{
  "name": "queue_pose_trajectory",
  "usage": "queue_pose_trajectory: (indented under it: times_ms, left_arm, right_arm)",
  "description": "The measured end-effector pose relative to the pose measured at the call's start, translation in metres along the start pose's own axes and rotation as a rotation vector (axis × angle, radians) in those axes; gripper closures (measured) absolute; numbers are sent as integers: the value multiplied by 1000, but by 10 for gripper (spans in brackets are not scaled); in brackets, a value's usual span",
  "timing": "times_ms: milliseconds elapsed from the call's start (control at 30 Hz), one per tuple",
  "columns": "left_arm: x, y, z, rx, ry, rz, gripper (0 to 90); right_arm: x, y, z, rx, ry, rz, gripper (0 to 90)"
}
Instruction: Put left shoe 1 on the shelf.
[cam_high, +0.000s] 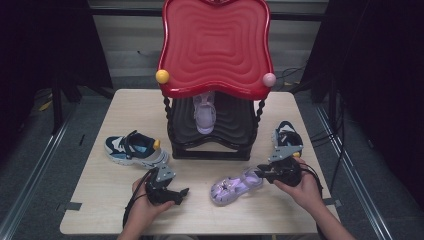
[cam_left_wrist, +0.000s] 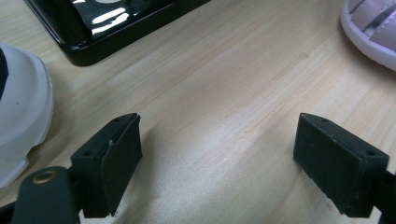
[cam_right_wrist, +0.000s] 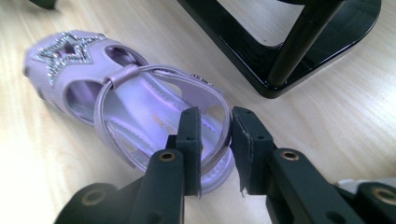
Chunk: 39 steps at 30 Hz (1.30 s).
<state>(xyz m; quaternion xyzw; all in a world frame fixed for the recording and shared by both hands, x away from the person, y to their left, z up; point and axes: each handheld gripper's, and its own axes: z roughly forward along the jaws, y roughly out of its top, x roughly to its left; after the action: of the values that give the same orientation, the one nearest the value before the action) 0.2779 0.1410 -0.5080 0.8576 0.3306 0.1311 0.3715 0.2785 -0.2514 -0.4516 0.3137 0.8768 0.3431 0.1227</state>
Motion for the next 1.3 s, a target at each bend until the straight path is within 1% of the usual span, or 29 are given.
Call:
queue_pose_trajectory:
  times_ms: [100,167,200,267,300,367,400,433,467,533,600,667,733,767,800,833,867,933,967,1000,1033,1067,1100,1167,1200,1267,1300]
  left_arm:
    - [0,0,0,1,2,1,148]
    - [1,1,0,5,2,7,148]
    - [0,0,0,6,0,0,148]
    - [0,0,0,6,-1,-3,148]
    - [0,1,0,7,1,4,148]
    - [0,1,1,0,1,-4,148]
    - [0,0,1,2,0,-8,148]
    - [0,1,0,3,1,-3,148]
    - [0,1,0,2,4,1,148]
    - [0,1,0,6,6,2,148]
    - [1,1,1,5,4,3,148]
    - [1,1,1,3,6,1,148]
    - [1,1,1,3,6,1,148]
    - [1,1,1,3,6,1,148]
    - [1,1,1,3,6,1,148]
    - [1,1,1,3,6,2,148]
    - [1,1,1,5,6,4,148]
    - [1,1,1,5,4,6,148]
    - [1,2,1,6,7,9,148]
    - [1,1,1,6,2,1,148]
    - [1,1,1,6,4,5,148]
    - [1,1,1,5,4,6,148]
    - [1,1,1,3,1,0,148]
    - [1,1,1,4,4,6,148]
    - [1,1,1,4,2,0,148]
    - [1,1,1,4,3,6,148]
    - [1,1,1,1,2,-4,148]
  right_arm:
    - [2,-3,-7,-10,19,30,738]
    - [5,-6,-11,4,15,26,735]
    - [6,-8,-12,6,20,29,735]
    - [7,-12,-16,-12,35,56,722]
    - [7,-13,-17,-22,41,65,693]
    - [7,-13,-16,-32,48,78,592]
    - [7,-13,-14,-30,48,77,593]
    - [7,-12,-12,-27,41,65,562]
    - [6,-10,-9,-15,26,50,523]
    - [6,-6,-2,3,-2,21,510]
    - [4,-3,4,2,-2,14,484]
    - [1,0,12,6,17,24,514]
    - [1,1,19,24,33,13,608]
    - [2,2,21,39,35,8,647]
    - [3,2,23,42,20,-1,666]
    - [3,1,24,40,17,-6,697]
    - [3,1,22,52,13,-3,715]
    - [2,0,17,38,23,21,754]
    - [3,-2,14,28,28,38,759]
    - [3,-2,13,18,17,48,762]
    - [4,-3,10,8,4,64,765]
    - [4,-5,7,-17,7,97,766]
    - [4,-6,4,-35,6,120,768]
    - [6,-9,-1,-44,-22,149,767]
    - [7,-11,-2,-44,-25,164,767]
    - [9,-17,-3,-54,-23,190,766]
    - [9,-19,-5,-52,-19,193,764]
